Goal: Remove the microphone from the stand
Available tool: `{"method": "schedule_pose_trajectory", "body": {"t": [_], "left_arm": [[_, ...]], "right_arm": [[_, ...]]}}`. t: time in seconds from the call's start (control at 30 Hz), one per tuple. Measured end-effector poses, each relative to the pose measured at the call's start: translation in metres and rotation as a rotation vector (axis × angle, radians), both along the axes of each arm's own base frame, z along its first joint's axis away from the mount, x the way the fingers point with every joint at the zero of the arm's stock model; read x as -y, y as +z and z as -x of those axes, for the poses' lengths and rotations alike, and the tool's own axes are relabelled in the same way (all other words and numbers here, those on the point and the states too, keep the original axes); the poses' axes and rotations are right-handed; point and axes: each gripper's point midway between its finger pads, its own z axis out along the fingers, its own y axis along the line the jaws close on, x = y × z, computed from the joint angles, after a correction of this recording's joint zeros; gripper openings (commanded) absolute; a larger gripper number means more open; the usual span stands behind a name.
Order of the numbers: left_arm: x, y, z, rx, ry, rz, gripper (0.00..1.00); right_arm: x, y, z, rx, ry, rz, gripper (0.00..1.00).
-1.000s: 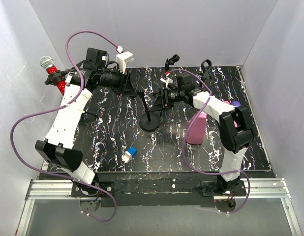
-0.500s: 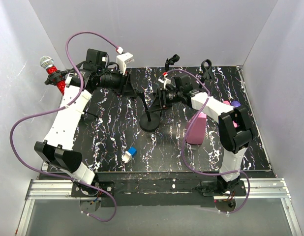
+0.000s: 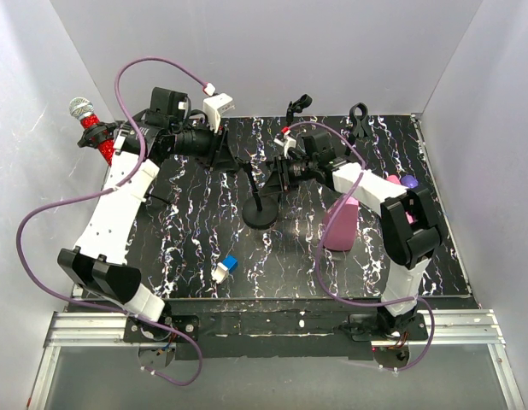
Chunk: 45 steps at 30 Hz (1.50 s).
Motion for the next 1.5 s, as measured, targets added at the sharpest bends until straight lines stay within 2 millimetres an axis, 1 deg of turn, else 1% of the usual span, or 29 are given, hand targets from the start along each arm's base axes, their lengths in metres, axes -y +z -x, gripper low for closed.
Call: {"method": "schedule_pose_trajectory", "body": {"t": [0.07, 0.13, 0.2, 0.3, 0.37, 0.4, 0.43, 0.5, 0.6, 0.63, 0.7, 0.73, 0.77, 0.8, 0.83, 0.9, 0.97, 1.03, 1.1, 1.13, 1.2, 1.23, 1.27, 1.3, 1.4, 1.5], "left_arm": [[0.001, 0.001, 0.0, -0.001, 0.007, 0.006, 0.0], [0.0, 0.001, 0.0, -0.008, 0.02, 0.012, 0.0], [0.001, 0.002, 0.0, -0.018, 0.036, 0.016, 0.0], [0.002, 0.003, 0.0, -0.035, 0.052, 0.024, 0.0], [0.003, 0.003, 0.0, -0.047, 0.063, 0.029, 0.0], [0.003, 0.002, 0.0, -0.055, 0.069, 0.031, 0.0], [0.003, 0.002, 0.0, -0.06, 0.072, 0.032, 0.0], [0.003, 0.003, 0.0, -0.068, 0.079, 0.036, 0.0], [0.004, 0.003, 0.0, -0.076, 0.087, 0.042, 0.0], [0.004, 0.003, 0.0, -0.08, 0.089, 0.043, 0.0], [0.005, 0.003, -0.002, -0.081, 0.09, 0.049, 0.0], [0.006, 0.003, -0.003, -0.082, 0.09, 0.051, 0.0], [0.006, 0.003, -0.003, -0.083, 0.09, 0.053, 0.0], [0.006, 0.003, -0.003, -0.084, 0.091, 0.055, 0.0], [0.007, 0.003, -0.003, -0.087, 0.089, 0.056, 0.0], [0.008, 0.002, -0.004, -0.088, 0.086, 0.059, 0.0], [0.008, 0.002, -0.004, -0.088, 0.083, 0.06, 0.0], [0.008, 0.002, -0.004, -0.086, 0.081, 0.059, 0.0], [0.008, 0.002, -0.004, -0.084, 0.079, 0.058, 0.0], [0.008, 0.002, -0.004, -0.083, 0.077, 0.058, 0.0], [0.008, 0.002, -0.003, -0.083, 0.073, 0.059, 0.0], [0.009, 0.002, -0.003, -0.083, 0.071, 0.06, 0.0], [0.009, 0.002, -0.003, -0.083, 0.069, 0.061, 0.0], [0.009, 0.002, -0.003, -0.081, 0.066, 0.061, 0.0], [0.009, 0.002, -0.002, -0.082, 0.061, 0.062, 0.0], [0.01, 0.002, -0.002, -0.082, 0.053, 0.064, 0.0]], "right_arm": [[0.0, 0.001, 0.001, 0.056, 0.013, 0.011, 0.01], [0.0, 0.002, 0.003, 0.132, 0.031, 0.032, 0.01], [0.0, 0.003, 0.003, 0.233, 0.051, 0.066, 0.01], [0.002, 0.005, 0.006, 0.454, 0.079, 0.143, 0.01], [0.005, 0.006, 0.007, 0.623, 0.098, 0.182, 0.01], [0.008, 0.007, 0.008, 0.746, 0.115, 0.205, 0.01], [0.01, 0.007, 0.01, 0.829, 0.134, 0.221, 0.01], [0.009, 0.008, 0.011, 1.09, 0.185, 0.252, 0.01], [0.005, 0.005, 0.007, 1.476, 0.222, 0.292, 0.01], [0.004, 0.005, 0.005, 1.574, 0.234, 0.303, 0.09], [0.003, 0.006, 0.005, 1.706, 0.26, 0.324, 0.39], [0.004, 0.007, 0.005, 1.752, 0.272, 0.334, 0.5], [0.005, 0.007, 0.005, 1.785, 0.284, 0.344, 0.58], [0.006, 0.007, 0.005, 1.808, 0.296, 0.351, 0.63], [0.006, 0.01, 0.006, 1.828, 0.303, 0.355, 0.65], [0.012, 0.022, 0.009, 1.836, 0.305, 0.355, 0.66], [0.018, 0.037, 0.016, 1.772, 0.306, 0.33, 0.65], [0.022, 0.061, 0.015, 1.683, 0.287, 0.298, 0.6], [0.024, 0.096, 0.007, 1.545, 0.246, 0.246, 0.56], [0.025, 0.108, 0.004, 1.502, 0.233, 0.227, 0.56], [0.027, 0.125, 0.001, 1.371, 0.226, 0.178, 0.57], [0.028, 0.127, 0.0, 1.297, 0.224, 0.156, 0.6], [0.03, 0.122, 0.0, 1.229, 0.223, 0.144, 0.61], [0.032, 0.111, 0.001, 1.157, 0.228, 0.141, 0.62], [0.034, 0.067, 0.012, 0.942, 0.267, 0.155, 0.64], [0.033, 0.032, 0.021, 0.784, 0.303, 0.169, 0.64]]}}
